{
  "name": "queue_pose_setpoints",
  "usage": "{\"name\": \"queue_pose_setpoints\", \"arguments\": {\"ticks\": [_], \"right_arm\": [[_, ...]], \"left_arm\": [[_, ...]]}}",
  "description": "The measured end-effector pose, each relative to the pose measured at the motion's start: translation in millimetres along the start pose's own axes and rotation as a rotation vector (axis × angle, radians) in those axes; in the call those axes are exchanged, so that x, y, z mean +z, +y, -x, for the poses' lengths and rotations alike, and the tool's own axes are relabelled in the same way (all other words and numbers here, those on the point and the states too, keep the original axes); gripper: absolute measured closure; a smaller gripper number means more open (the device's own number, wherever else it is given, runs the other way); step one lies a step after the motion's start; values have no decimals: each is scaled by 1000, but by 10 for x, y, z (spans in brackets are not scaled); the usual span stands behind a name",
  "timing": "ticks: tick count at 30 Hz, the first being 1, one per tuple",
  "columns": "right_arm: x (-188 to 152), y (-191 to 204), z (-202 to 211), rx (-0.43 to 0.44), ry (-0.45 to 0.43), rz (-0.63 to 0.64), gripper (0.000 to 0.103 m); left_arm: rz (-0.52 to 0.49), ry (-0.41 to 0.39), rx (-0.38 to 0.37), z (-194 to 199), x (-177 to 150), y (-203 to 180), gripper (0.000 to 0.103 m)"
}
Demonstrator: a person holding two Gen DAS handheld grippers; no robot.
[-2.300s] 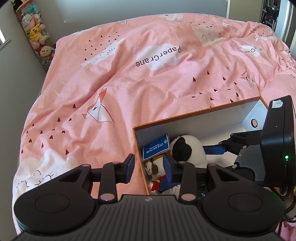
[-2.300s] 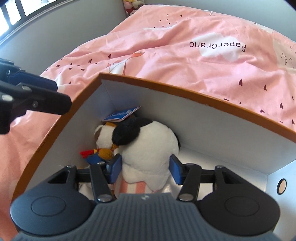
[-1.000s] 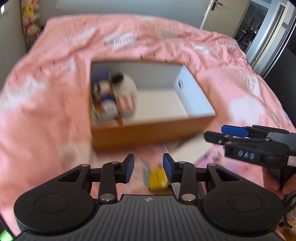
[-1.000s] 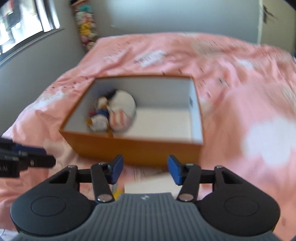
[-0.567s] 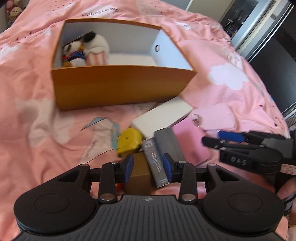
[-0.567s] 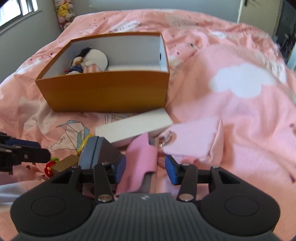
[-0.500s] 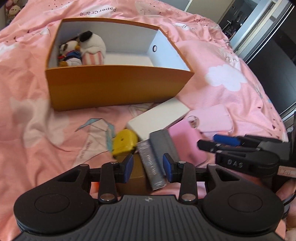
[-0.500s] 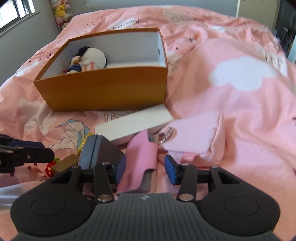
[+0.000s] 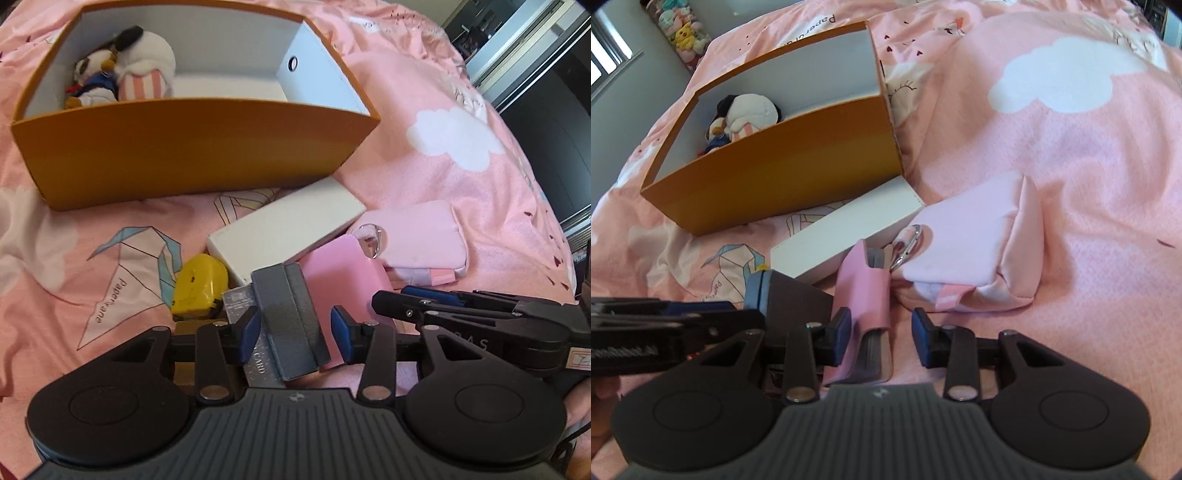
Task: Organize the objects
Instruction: 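Withdraw both grippers and reach toward the grey case and pink phone case, then grasp the grey case with left gripper while right gripper grasps the pink case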
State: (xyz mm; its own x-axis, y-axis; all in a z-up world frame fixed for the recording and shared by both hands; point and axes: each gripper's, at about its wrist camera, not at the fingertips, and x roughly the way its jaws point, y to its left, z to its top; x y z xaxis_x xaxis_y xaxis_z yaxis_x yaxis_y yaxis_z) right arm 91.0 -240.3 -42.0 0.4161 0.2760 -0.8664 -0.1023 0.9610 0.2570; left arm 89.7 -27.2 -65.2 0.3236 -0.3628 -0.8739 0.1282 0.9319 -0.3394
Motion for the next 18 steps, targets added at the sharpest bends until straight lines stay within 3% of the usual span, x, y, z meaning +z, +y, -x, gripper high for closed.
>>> {"name": "queue_pose_setpoints", "arguments": {"ticks": [5,10,18], "right_arm": [[29,-62,-44,35,13,-31,67],[71,-102,-120,51,35,-48,67],[125,-171,-275,102,67,-86,69]], "left_arm": [[-10,15,30,-73,28,-59,59],[-19,61,67,-189,28,-118,58],[11,61,53,-180,31,-48,59]]}}
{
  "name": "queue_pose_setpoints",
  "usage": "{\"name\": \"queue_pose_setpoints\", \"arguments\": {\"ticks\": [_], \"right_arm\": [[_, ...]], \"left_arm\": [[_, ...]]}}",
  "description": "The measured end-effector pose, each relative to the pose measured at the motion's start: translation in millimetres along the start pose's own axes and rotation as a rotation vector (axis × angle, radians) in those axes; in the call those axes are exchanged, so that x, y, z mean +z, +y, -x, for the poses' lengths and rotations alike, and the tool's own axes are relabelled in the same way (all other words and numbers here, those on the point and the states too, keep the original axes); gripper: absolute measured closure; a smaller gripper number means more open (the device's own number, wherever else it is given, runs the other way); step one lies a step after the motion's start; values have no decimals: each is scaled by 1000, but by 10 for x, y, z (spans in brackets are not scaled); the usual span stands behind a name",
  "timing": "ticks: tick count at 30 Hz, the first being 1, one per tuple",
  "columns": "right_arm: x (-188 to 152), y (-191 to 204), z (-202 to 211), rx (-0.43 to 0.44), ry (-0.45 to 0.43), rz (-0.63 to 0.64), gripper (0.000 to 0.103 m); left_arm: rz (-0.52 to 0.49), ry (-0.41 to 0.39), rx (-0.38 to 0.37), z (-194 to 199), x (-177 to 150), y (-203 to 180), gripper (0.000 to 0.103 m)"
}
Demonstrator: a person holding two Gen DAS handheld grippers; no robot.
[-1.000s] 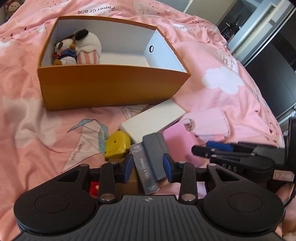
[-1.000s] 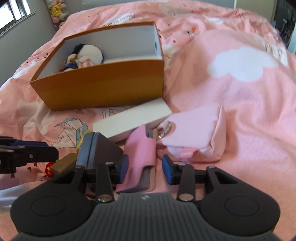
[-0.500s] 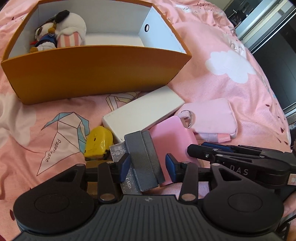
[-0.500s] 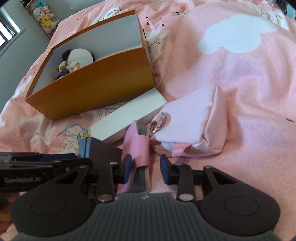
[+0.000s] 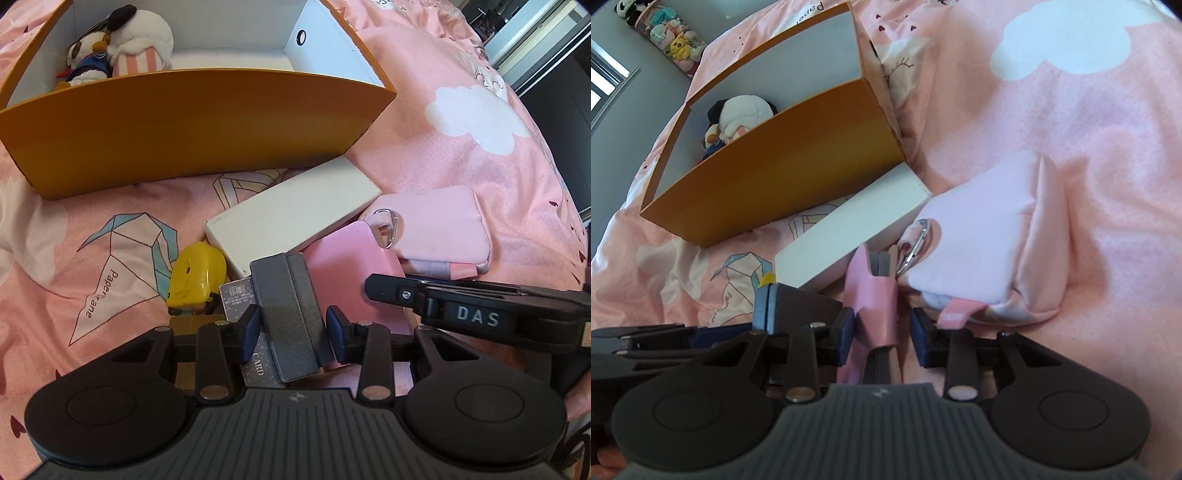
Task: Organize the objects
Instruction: 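Grasp the grey case with left gripper while right gripper grasps the pink case, then lower both held cases into the shoebox beside its wall and release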
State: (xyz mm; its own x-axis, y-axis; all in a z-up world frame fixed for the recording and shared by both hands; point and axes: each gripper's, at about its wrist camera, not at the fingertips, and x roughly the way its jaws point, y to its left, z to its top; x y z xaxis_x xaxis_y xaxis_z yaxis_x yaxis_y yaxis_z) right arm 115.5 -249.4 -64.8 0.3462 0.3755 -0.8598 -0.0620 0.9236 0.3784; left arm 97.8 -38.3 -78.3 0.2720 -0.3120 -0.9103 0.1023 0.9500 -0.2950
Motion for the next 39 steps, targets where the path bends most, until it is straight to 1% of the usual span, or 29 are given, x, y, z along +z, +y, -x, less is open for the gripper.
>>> {"name": "queue_pose_setpoints", "arguments": {"ticks": [3,8,13,18,23,27,30,33,36,39], "right_arm": [[5,4,-21,14,7,-2,74],[-31,54,29,6,-8,36,76],[-78,165,185,5,-51,101,78],[-35,300,408,-12,-122,173,79],[162,431,686,33,-185,204,79],[419,603,916,71,-259,248,79],[711,722,1015,103,-305,261,79],[1019,835,1039,101,-358,273,79],[1358,950,868,64,-379,293,79],[1661,1051,513,-2,-354,324,79]], "left_arm": [[5,-2,-4,16,1,22,60],[6,-8,-15,43,-11,45,60],[7,-31,-34,148,-45,62,60],[9,-81,-59,382,-45,74,61],[11,-167,-80,771,92,79,62],[2,-252,-76,1118,312,76,63],[-8,-310,-75,1337,570,91,63],[-35,-382,-36,1471,882,77,63],[-45,-403,6,1386,1243,96,63],[-29,-383,36,1049,1604,197,63]]}}
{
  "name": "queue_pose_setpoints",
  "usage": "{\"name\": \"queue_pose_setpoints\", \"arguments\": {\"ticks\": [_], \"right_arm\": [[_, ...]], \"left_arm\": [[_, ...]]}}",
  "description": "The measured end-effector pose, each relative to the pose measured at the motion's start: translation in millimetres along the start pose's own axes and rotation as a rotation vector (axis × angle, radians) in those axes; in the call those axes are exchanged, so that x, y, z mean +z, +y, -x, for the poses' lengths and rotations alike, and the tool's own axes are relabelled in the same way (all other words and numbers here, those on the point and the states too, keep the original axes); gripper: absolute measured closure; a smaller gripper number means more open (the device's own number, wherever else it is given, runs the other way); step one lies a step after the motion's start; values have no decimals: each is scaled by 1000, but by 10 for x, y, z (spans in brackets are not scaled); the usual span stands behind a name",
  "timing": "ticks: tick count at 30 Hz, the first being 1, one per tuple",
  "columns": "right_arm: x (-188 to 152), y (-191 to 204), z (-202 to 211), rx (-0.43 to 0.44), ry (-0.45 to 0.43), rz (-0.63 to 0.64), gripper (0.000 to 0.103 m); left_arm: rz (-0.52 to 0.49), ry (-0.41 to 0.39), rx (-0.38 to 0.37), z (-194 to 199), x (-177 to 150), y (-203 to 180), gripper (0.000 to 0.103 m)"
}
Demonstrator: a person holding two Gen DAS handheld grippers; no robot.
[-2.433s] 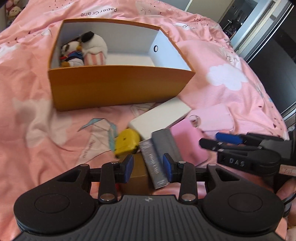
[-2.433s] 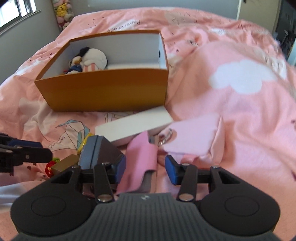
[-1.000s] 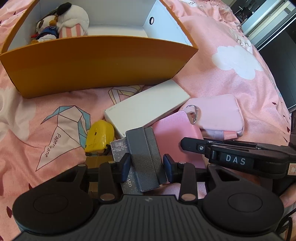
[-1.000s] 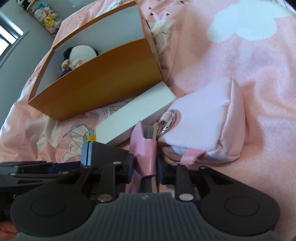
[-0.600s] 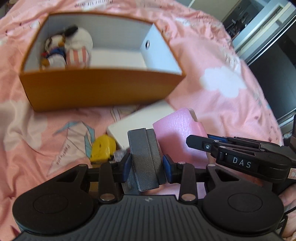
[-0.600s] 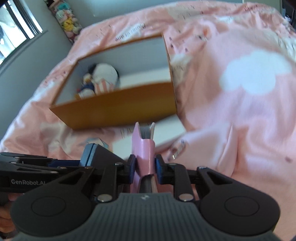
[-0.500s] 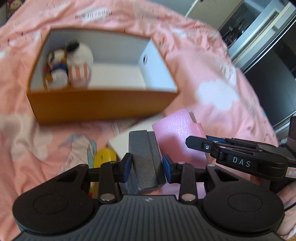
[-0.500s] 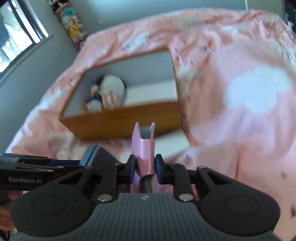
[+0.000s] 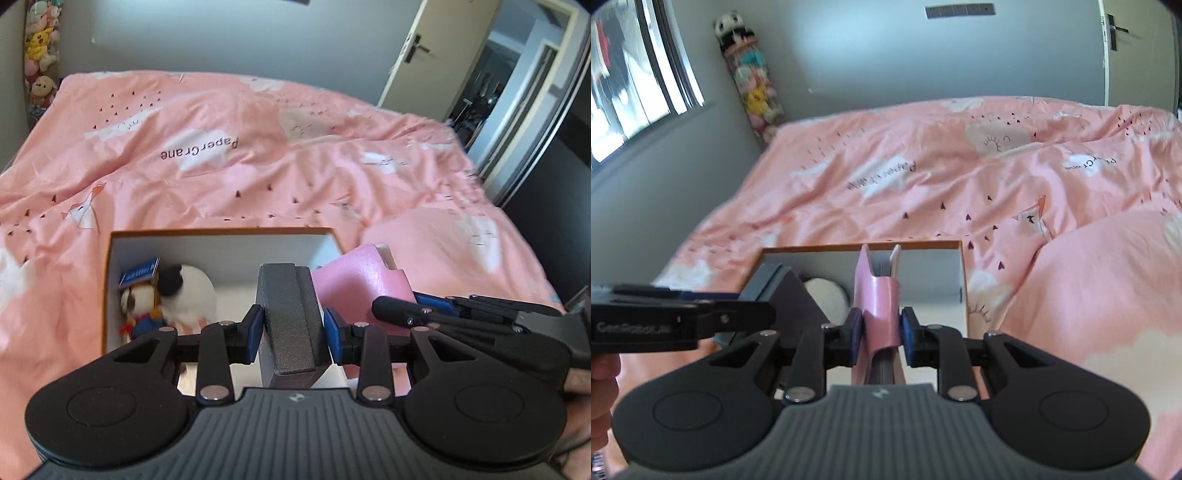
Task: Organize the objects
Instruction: 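Lower both held cases into the shoebox beside its wall and release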
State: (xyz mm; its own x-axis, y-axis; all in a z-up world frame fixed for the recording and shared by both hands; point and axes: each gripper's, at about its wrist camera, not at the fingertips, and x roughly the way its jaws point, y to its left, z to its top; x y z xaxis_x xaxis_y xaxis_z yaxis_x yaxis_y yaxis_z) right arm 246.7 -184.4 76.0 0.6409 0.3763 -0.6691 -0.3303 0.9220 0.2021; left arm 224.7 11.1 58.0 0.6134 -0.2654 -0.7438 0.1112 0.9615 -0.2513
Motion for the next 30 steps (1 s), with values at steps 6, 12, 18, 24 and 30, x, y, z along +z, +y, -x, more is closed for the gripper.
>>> {"name": "queue_pose_setpoints", "arguments": {"ticks": [6,12,18,24,30], "right_arm": [[67,-34,-956,-86,111,77,80],[110,-6,-1485,-180,165,152,80],[42,79,-1701,-326,182,277,79],[-86,105,-1837,-416,182,367,79],[-91,91,-1839,-372,184,437,78]], "left_arm": [[42,57,14,-863,149,351,63],[73,82,-3,-1279,139,535,63],[92,62,-21,-1387,110,593,63],[130,69,-32,-1458,129,650,63],[124,95,-48,-1507,120,611,63]]}}
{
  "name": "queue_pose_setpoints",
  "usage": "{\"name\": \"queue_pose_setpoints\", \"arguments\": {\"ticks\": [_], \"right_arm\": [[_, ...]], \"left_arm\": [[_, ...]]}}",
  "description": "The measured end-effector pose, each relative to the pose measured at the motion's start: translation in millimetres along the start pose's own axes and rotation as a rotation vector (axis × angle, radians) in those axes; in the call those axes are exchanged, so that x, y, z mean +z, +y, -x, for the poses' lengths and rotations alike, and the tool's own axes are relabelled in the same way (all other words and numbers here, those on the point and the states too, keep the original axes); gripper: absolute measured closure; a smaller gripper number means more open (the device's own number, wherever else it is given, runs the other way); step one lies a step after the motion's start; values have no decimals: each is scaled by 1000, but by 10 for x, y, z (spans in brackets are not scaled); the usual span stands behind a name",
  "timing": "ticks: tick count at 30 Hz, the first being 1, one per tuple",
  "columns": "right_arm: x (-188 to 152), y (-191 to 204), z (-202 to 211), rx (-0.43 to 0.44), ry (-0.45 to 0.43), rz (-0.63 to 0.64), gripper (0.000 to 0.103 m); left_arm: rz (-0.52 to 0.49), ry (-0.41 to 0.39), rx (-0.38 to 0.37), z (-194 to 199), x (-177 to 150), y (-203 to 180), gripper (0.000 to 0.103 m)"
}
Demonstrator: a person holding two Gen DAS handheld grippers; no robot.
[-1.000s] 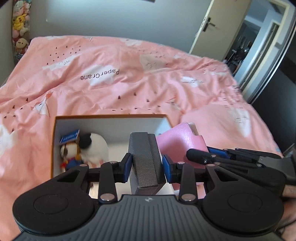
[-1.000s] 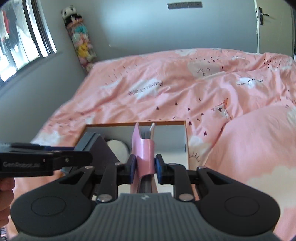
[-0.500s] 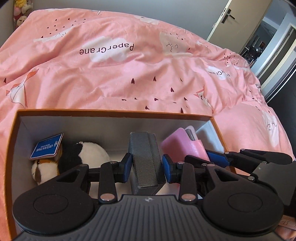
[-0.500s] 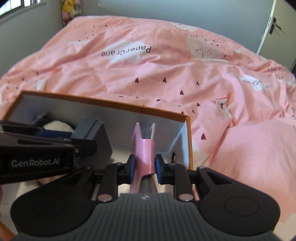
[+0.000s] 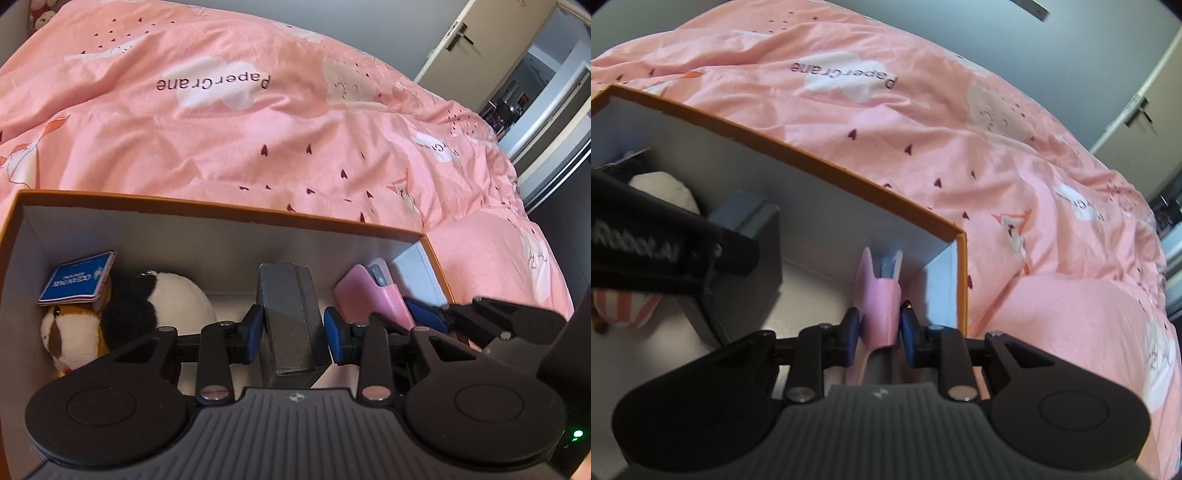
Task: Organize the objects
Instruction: 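Lower both held cases into the shoebox beside its wall and release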
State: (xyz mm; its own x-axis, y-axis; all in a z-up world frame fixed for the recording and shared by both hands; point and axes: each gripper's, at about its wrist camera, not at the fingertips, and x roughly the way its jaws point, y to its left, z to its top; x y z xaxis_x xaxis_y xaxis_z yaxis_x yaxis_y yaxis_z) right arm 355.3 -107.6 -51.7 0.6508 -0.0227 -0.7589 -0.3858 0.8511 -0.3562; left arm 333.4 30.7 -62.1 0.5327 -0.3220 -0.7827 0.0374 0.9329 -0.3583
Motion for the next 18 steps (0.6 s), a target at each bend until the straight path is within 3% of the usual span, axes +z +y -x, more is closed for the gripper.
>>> {"name": "queue_pose_setpoints", "arguments": {"ticks": [3,9,10,12,15,18], "right_arm": [[-10,-21,51,-8,-34,70,78],[-41,-153,140,76,-76,87,78],[-52,-186,176,89,-89,80,71],[-76,-255,276,108,-124,71,68],[-141,-325,418,123,-157,90,69],[-219,-383,582,72,-207,94,48]], "left_arm": [[13,15,-17,-57,-1,-34,63],[57,52,-46,-242,-10,-116,63],[59,55,-45,-267,-15,-136,63],[53,59,-45,-315,-33,-181,63],[62,57,-51,-353,-31,-216,63],[38,61,-37,-373,-9,-302,63]]}}
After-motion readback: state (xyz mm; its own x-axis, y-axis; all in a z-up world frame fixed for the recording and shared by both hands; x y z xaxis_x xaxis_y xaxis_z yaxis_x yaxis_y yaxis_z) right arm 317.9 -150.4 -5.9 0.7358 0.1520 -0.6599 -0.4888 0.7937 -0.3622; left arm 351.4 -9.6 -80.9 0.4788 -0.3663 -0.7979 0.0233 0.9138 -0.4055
